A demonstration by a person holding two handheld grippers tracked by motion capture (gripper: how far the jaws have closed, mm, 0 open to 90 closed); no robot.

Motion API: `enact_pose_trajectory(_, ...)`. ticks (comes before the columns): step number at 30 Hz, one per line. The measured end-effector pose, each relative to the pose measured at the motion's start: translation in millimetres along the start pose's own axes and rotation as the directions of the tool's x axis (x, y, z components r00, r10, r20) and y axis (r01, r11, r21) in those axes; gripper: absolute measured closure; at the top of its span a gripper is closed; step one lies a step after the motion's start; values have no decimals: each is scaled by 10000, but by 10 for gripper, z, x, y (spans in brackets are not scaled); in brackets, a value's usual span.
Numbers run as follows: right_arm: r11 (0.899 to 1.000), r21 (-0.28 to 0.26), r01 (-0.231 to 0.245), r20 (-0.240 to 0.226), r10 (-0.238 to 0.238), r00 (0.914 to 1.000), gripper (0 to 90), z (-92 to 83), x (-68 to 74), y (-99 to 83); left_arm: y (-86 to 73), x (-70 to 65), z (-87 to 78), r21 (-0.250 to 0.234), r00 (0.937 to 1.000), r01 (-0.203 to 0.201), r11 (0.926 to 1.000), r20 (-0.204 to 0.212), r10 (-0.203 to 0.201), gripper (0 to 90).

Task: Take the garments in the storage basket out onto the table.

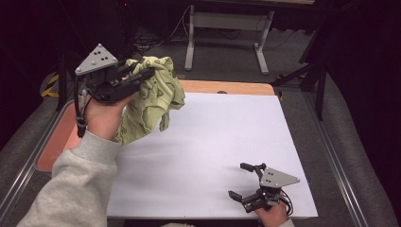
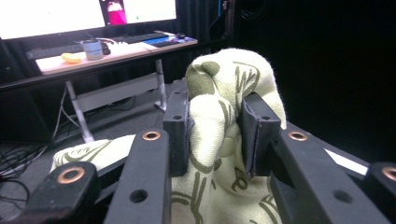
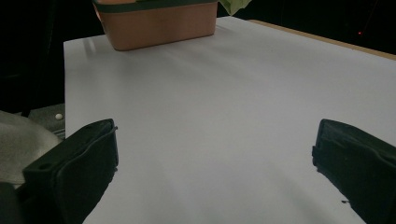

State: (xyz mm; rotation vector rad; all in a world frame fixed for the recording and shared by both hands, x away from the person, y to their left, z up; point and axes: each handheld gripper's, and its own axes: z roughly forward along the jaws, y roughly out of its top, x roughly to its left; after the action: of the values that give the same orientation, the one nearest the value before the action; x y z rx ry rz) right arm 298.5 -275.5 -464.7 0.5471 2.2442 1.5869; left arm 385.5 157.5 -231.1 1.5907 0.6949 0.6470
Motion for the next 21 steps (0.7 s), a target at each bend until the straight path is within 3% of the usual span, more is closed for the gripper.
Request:
enact_pose_trajectory(17,10000,-52,10,-31,-10,10000,7,-14,-9,-1,23,-210,263,-94,9958,207,9997,898,-198,677)
enact_pose_trajectory(19,10000,-58,-6,-32,6,10000,7,-14,-9,-1,34,-202,297,-165,9863,754,9970,1481,-722,677)
enact_pose_trajectory(21,10000,-23,0,-20,0,10000,7,-11,-10,-2,40,-200,307,-182,9832,867,9961,1627,-827,677)
